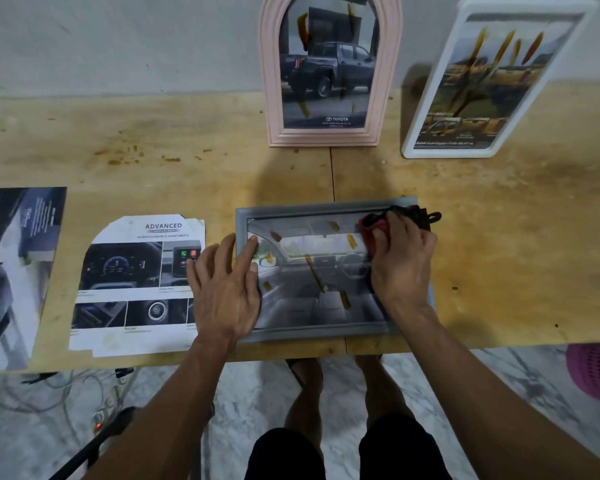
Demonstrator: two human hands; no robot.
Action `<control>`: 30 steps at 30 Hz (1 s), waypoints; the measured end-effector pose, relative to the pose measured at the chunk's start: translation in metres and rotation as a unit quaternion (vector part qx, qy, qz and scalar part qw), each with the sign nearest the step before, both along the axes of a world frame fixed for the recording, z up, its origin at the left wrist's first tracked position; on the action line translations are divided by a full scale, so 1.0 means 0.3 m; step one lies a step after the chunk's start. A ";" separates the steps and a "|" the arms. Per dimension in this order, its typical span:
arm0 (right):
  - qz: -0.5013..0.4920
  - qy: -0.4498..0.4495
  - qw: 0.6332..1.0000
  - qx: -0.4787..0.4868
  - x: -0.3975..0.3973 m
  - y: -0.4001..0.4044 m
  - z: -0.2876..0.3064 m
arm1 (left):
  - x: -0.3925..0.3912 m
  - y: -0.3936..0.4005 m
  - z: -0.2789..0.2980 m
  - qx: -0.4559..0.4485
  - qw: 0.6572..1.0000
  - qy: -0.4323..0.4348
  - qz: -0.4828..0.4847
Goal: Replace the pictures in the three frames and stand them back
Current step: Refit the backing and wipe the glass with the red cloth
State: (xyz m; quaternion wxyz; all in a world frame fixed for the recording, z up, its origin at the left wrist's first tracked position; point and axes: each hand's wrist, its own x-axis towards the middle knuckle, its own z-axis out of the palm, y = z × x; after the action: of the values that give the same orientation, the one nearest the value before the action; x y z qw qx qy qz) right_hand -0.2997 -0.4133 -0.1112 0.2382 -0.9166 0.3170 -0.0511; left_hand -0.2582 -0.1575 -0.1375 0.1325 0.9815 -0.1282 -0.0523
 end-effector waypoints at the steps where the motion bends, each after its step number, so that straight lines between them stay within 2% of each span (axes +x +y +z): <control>1: -0.003 0.002 1.000 -0.005 0.007 0.005 -0.010 | -0.001 0.001 -0.003 0.000 1.000 -0.002 0.001; 14: -0.043 -0.016 0.999 0.006 0.060 0.096 -0.019 | 0.002 -0.002 -0.015 -0.008 1.000 -0.011 0.016; 21: -0.022 -0.047 0.998 0.023 0.086 0.204 -0.017 | 0.000 -0.008 -0.012 -0.009 1.000 -0.001 0.023; 30: 0.026 -0.015 0.999 0.035 0.114 0.322 -0.007 | -0.001 -0.010 -0.007 -0.008 1.000 -0.009 0.022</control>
State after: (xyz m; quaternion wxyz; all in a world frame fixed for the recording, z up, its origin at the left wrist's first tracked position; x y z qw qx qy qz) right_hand -0.2656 -0.3167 -0.1132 0.2756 -0.9149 0.2911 -0.0475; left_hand -0.2586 -0.1606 -0.1396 0.1405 0.9834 -0.1079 -0.0394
